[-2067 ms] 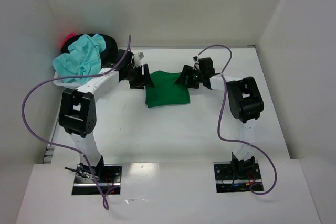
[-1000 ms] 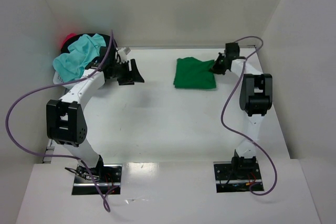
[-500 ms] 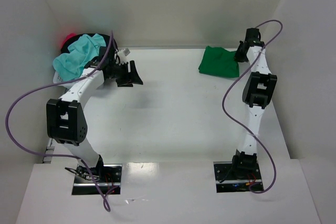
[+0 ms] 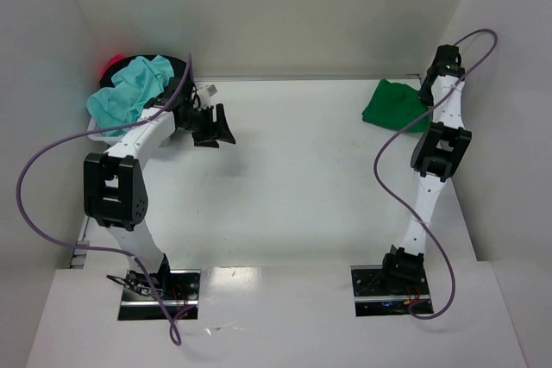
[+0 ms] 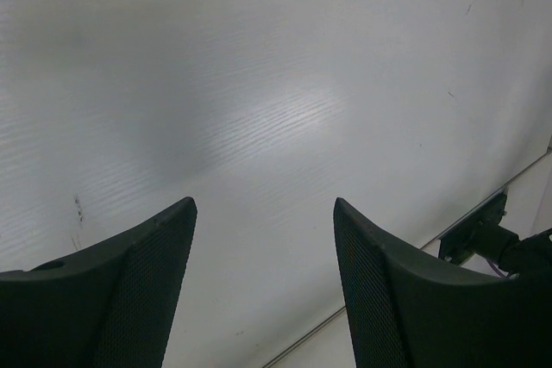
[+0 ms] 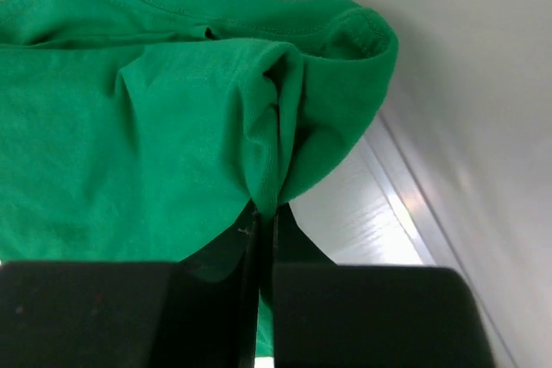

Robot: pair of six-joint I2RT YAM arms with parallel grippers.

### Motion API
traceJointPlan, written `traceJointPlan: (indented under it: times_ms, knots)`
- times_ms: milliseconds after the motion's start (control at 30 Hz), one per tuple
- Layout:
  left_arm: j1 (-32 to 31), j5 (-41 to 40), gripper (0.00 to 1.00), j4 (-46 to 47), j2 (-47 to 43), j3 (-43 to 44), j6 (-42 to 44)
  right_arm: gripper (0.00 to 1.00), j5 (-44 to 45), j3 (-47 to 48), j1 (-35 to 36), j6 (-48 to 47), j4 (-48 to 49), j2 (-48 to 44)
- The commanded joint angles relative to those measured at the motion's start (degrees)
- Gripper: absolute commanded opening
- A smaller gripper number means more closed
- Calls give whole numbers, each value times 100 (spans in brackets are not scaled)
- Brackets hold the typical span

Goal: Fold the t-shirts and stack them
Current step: Put the neatly folded tshirt into the corner of the board with the right arm

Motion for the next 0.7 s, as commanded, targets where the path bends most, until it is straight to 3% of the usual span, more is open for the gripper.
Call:
traceJointPlan:
  times_ms: [0,33,67,133,267,533,667]
  knots:
    - [28,124,73,-90,70,146,160,4,513,386,51,-164,-109,-236]
    - [28,124,73,-90,122,146,160,10,513,386,51,-233,-109,-158]
    - [28,124,73,-90,123,146,160,38,670,386,51,-234,-161,-157]
    - [28,124,73,-90,176,146,160,66,672,317,51,-173,-161,-104]
    - [28,177,73,-90,176,146,160,100,724,185,322,-111,-214,-350]
    - [28,282,73,-38,-246,84,160,100,830,-439,1473,-103,216,-878]
    - [28,46,73,-90,-807,-39,160,100,909,-1437,2071,266,558,-1201]
